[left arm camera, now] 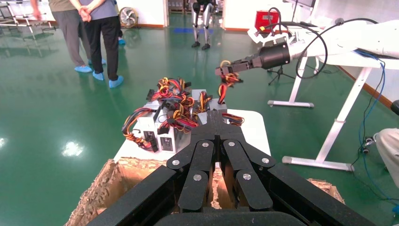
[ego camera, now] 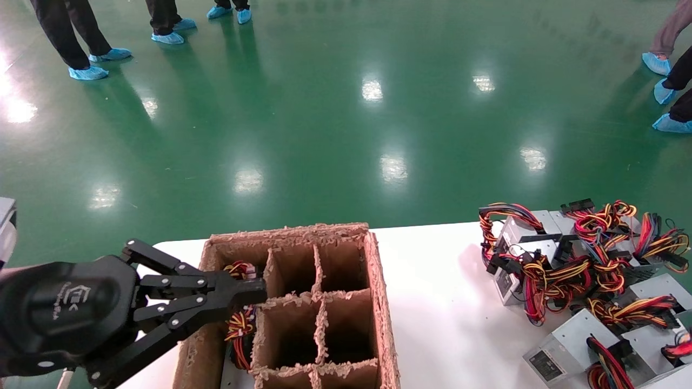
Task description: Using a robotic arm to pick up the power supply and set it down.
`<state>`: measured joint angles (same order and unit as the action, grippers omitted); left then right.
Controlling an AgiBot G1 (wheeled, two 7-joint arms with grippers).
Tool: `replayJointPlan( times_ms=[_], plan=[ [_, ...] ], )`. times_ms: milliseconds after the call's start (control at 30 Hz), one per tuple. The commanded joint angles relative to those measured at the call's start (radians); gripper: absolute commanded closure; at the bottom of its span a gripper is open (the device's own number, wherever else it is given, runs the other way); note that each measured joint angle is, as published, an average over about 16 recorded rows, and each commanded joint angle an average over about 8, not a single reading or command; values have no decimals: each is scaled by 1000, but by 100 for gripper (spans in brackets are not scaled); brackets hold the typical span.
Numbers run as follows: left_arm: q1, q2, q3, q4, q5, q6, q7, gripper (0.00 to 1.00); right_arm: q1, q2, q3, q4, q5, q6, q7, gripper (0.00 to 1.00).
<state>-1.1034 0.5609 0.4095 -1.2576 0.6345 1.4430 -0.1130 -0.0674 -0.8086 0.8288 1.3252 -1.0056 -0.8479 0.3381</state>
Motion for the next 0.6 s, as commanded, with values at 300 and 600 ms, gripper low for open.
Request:
replayJointPlan(
  times_ms=[300,600],
  plan=[
    [0,0,0,0,0,0,0,100,6,0,0,-3,15,-15,3,0],
    [0,0,0,0,0,0,0,100,18,-2,-8,-3,20,-22,0,0]
  ],
)
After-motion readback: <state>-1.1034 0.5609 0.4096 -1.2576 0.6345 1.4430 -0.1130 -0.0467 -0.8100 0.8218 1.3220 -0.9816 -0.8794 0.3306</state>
